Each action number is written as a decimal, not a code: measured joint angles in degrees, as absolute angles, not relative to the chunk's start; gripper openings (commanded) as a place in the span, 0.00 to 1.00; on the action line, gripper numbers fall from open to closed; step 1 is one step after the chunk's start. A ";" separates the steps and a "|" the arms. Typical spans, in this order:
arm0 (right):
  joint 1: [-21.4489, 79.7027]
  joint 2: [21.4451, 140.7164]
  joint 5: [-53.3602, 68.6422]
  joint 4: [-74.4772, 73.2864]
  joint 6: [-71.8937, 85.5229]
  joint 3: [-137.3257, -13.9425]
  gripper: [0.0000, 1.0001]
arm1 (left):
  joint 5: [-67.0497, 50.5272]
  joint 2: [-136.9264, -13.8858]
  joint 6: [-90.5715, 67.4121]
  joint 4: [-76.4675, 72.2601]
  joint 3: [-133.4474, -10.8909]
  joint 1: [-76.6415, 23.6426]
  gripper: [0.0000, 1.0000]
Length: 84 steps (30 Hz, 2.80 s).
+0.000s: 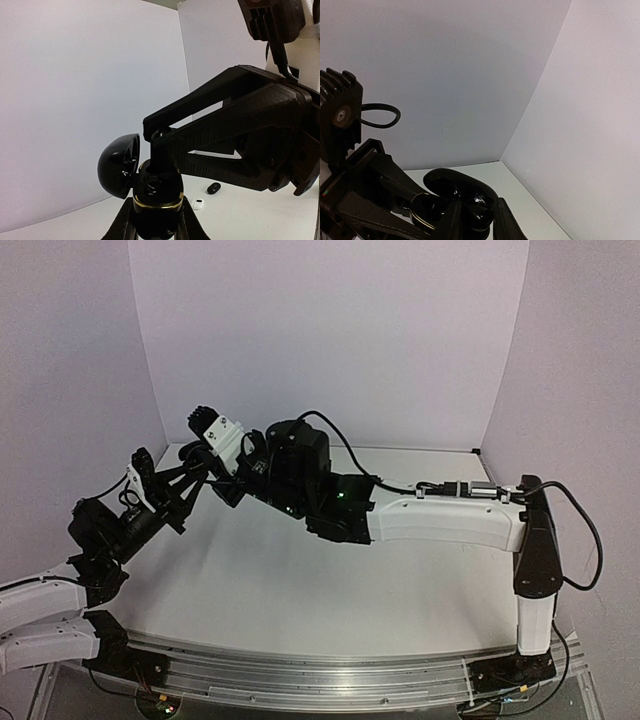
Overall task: Insert the wireless bluetooth earbuds into the charging case
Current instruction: Insert the right earbud into the right side groove of the charging case, then pick up the left earbud from the center of the board.
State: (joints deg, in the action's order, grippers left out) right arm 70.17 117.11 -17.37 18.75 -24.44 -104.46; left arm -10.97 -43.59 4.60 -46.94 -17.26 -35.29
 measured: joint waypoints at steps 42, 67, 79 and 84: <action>70.08 120.05 -17.56 16.14 -19.64 -110.21 0.31 | -11.94 -43.57 -1.63 -46.41 -17.56 -35.20 0.00; 67.10 119.78 -6.76 11.90 -4.99 -116.46 0.67 | -11.98 -43.03 -4.16 -47.34 -18.79 -35.24 0.00; 56.47 110.23 -9.44 6.48 18.98 -111.07 0.88 | -10.26 -43.05 -4.45 -46.08 -18.79 -35.24 0.00; 48.28 112.33 -12.76 -12.63 27.57 -116.80 0.98 | -9.36 -43.51 -2.60 -46.86 -18.79 -35.24 0.00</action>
